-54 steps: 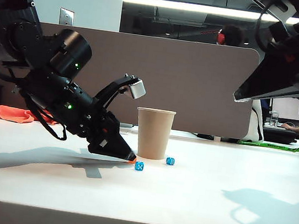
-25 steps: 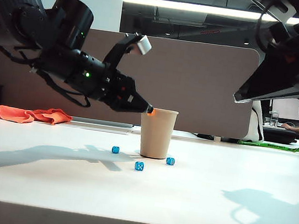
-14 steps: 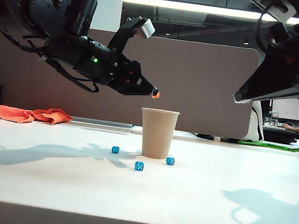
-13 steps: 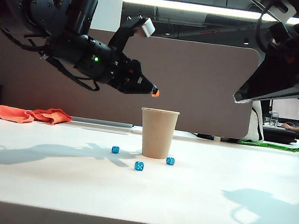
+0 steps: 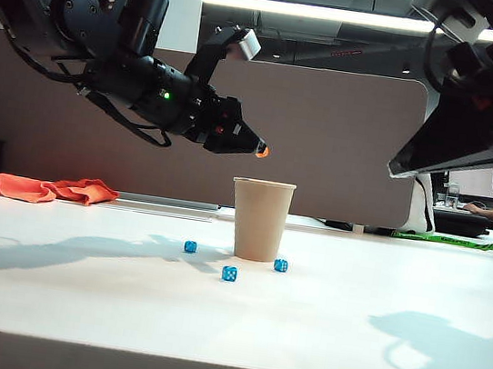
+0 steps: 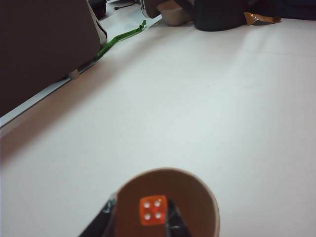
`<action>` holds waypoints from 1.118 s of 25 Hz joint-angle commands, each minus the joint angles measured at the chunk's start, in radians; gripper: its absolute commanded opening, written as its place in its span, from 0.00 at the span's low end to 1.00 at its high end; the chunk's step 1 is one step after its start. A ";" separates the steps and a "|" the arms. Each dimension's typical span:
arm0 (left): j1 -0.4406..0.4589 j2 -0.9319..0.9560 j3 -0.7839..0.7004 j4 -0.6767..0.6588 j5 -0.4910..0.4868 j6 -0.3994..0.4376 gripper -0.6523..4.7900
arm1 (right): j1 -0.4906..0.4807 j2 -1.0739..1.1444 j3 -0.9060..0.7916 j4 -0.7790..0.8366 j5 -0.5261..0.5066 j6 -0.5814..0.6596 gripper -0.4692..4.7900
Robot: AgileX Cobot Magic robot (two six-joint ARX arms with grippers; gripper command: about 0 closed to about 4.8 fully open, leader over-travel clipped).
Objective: Pick up the dice with a different color and drop it into the paper cup.
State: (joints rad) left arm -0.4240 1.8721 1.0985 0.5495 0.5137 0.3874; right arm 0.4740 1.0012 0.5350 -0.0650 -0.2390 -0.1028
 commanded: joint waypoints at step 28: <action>0.083 -0.155 0.002 0.000 -0.133 -0.246 0.11 | -0.123 -0.018 0.004 0.196 0.000 0.006 0.09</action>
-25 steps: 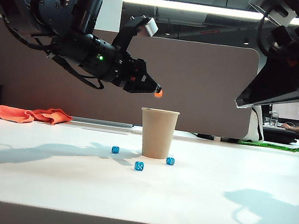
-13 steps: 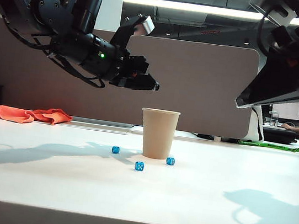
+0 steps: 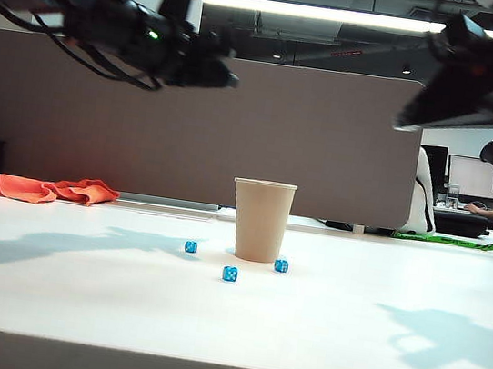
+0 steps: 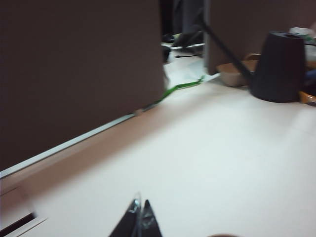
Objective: Pick up the dice with a different color and drop it into the paper cup.
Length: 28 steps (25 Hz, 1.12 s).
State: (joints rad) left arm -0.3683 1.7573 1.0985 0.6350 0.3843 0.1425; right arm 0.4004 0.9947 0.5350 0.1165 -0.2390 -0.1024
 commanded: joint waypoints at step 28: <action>0.093 -0.731 -0.517 -0.321 -0.236 -0.028 0.11 | -0.385 -0.543 -0.261 0.015 -0.003 0.103 0.09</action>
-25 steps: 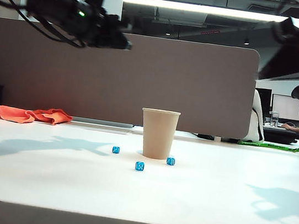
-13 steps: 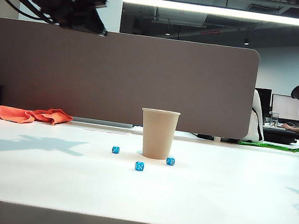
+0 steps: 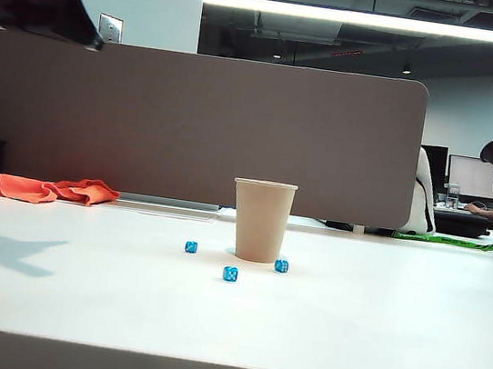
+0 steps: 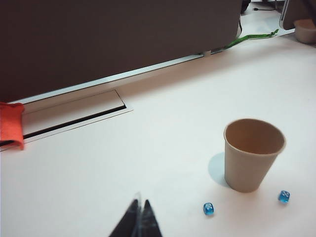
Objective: Pick up the dice with a different color and drop it into the paper cup.
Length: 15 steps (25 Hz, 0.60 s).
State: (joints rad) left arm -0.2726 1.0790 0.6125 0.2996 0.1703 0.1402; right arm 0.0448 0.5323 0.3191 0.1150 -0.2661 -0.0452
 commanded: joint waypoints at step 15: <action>-0.003 -0.440 -0.082 -0.253 -0.116 -0.029 0.11 | -0.119 -0.534 -0.185 -0.140 0.002 0.090 0.09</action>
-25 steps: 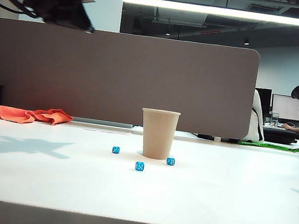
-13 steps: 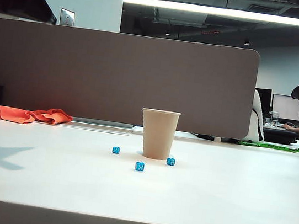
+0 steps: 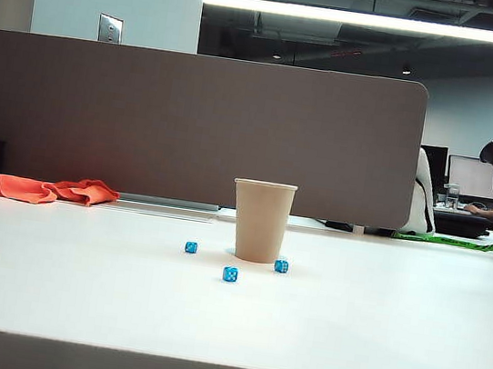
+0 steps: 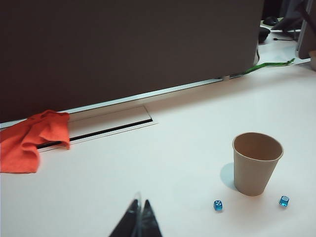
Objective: Pick up the dice with a different color and drop it into the paper cup.
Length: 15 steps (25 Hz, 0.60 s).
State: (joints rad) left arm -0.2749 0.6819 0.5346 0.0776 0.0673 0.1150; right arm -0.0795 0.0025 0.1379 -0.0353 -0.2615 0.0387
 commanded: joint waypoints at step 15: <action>-0.002 -0.346 -0.080 -0.246 -0.090 -0.050 0.11 | 0.032 -0.004 -0.111 0.138 0.097 0.018 0.09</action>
State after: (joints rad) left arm -0.2752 0.3473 0.4629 -0.1741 -0.0151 0.0700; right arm -0.0540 -0.0013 0.0250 0.0834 -0.1905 0.0521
